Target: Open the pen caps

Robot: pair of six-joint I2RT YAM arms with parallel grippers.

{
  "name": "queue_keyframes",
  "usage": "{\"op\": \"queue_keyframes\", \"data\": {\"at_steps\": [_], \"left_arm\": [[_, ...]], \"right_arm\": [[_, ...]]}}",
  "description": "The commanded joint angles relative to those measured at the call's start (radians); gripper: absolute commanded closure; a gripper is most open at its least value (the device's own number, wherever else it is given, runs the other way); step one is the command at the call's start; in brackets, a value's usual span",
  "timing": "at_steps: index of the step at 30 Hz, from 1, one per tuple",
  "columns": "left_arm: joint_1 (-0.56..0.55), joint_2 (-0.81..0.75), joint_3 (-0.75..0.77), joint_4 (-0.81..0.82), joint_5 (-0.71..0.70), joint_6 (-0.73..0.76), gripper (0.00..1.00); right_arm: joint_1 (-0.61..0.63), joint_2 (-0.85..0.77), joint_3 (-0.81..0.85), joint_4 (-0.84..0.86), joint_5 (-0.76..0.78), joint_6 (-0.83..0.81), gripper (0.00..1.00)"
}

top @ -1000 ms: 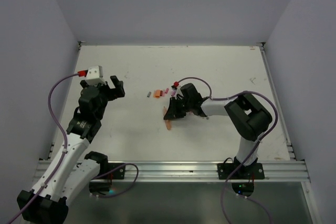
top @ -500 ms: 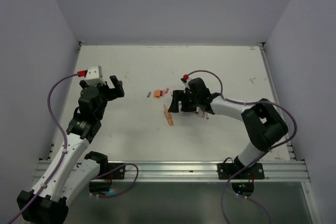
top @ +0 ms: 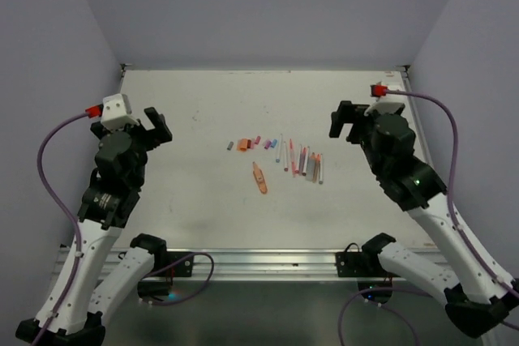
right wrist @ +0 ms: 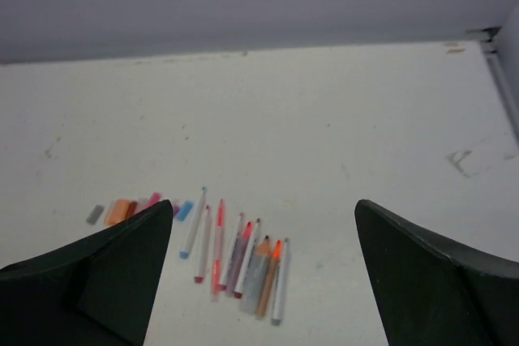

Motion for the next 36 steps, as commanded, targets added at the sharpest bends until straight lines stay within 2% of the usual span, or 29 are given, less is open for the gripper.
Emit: {"op": "queue_keyframes", "data": {"at_steps": [1, 7, 16, 36], "left_arm": [[-0.002, -0.040, 0.094, -0.087, -0.092, 0.035, 0.00], [-0.002, -0.100, 0.180, -0.144, -0.128, 0.071, 0.00], [-0.002, -0.218, 0.128, -0.129, -0.177, 0.057, 0.00], [-0.002, -0.212, 0.088, -0.108, -0.155, 0.017, 0.00]], "right_arm": [[0.002, -0.154, 0.011, -0.086, 0.257, -0.129, 0.01], [0.002, -0.404, -0.031, -0.108, 0.328, -0.237, 0.01], [0.001, -0.626, -0.132, -0.054, 0.330, -0.300, 0.01], [0.001, -0.629, -0.178, 0.009, 0.273, -0.309, 0.01]]}}
